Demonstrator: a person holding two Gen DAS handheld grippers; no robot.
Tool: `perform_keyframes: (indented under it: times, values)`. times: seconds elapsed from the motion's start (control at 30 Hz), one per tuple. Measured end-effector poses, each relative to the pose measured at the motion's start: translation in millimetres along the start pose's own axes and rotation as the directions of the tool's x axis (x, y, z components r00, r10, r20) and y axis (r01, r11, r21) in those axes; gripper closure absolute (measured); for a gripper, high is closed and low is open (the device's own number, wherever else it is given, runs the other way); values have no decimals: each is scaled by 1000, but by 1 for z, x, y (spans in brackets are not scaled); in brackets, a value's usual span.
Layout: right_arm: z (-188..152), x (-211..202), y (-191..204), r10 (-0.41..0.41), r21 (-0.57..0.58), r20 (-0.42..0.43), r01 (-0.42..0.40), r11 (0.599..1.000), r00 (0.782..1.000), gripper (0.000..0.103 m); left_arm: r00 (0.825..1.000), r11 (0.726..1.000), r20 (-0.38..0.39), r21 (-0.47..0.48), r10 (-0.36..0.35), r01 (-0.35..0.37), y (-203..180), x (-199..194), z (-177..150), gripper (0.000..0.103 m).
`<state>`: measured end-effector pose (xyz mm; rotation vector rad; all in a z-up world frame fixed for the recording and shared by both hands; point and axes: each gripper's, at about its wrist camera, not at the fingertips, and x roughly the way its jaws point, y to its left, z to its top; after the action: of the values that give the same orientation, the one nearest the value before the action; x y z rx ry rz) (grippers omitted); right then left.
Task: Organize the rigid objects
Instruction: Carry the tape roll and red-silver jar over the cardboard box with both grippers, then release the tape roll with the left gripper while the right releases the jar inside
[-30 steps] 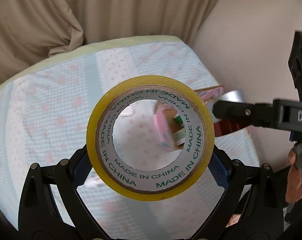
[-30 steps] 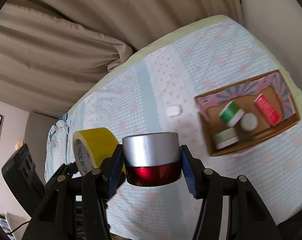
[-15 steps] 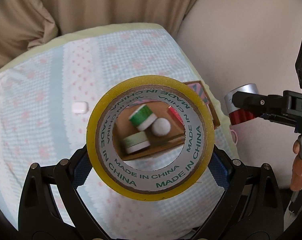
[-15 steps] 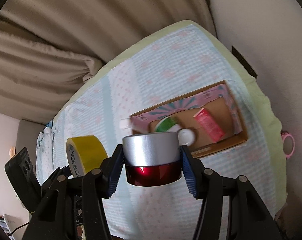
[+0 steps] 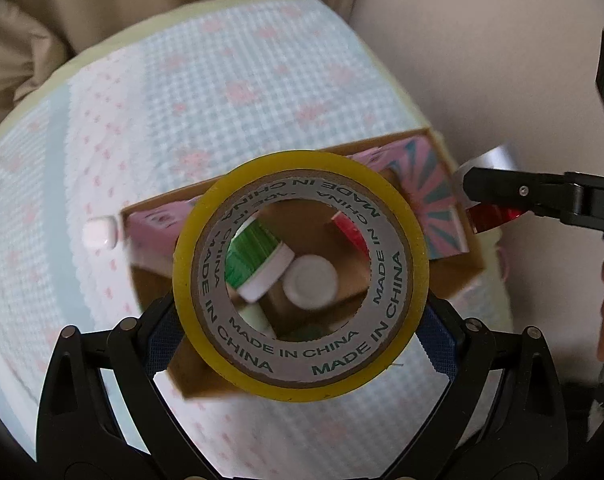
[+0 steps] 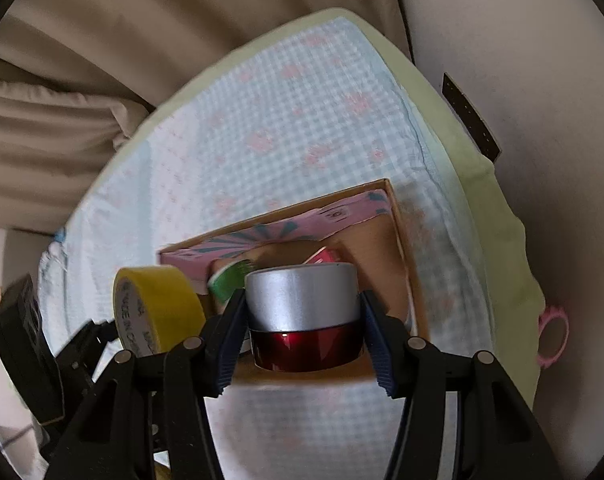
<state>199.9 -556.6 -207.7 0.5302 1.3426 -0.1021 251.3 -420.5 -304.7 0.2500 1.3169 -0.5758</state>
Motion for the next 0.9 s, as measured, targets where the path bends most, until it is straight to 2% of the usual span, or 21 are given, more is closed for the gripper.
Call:
perform_keyframes:
  times: [0.17,0.27,0.33,0.37,0.53,0.63,0.67,0.7,0.73,0.77,0.8,0.9]
  values:
    - [16,37,-9,-38,-69,-27,36,997,999,52,997,998,-79,55,14,-9,-6,48,14,7]
    - [20,55,-12,-66,-102,-37,62,993,997,52,991,992,-130,126,37,-20,-16,75,16,7]
    - [18,65,-7,-134,-201,-22,127,971,991,52,988,988,-147,154,37,-14,-19,86,16,7]
    - [17,68,-6,-139,-230,-14,132,964,990,52,988,986,-152,166,36,-10,-20,91,16,7]
    - [19,69,-5,-66,-294,30,72,953,997,52,985,982,-170,189,41,-8,-21,98,17,6]
    - [25,66,-3,-75,-300,60,90,950,995,51,985,983,-164,182,55,-25,-21,92,20,1]
    - [27,67,-4,-80,-294,49,91,951,996,48,989,985,-147,175,33,-7,-21,88,21,0]
    - [27,69,-6,-100,-283,37,107,953,994,28,990,986,-136,165,20,2,-20,83,22,0]
    - [26,70,-7,-91,-281,34,96,955,995,16,992,988,-128,156,13,7,-20,78,23,0]
    - [23,68,-7,-68,-279,43,77,957,997,10,992,988,-124,155,13,7,-19,75,24,0]
    - [22,66,-8,-80,-279,53,91,956,995,0,992,988,-122,157,16,3,-19,72,24,0]
    - [16,64,-5,-86,-289,73,104,952,994,0,993,986,-116,164,30,-11,-19,65,25,0]
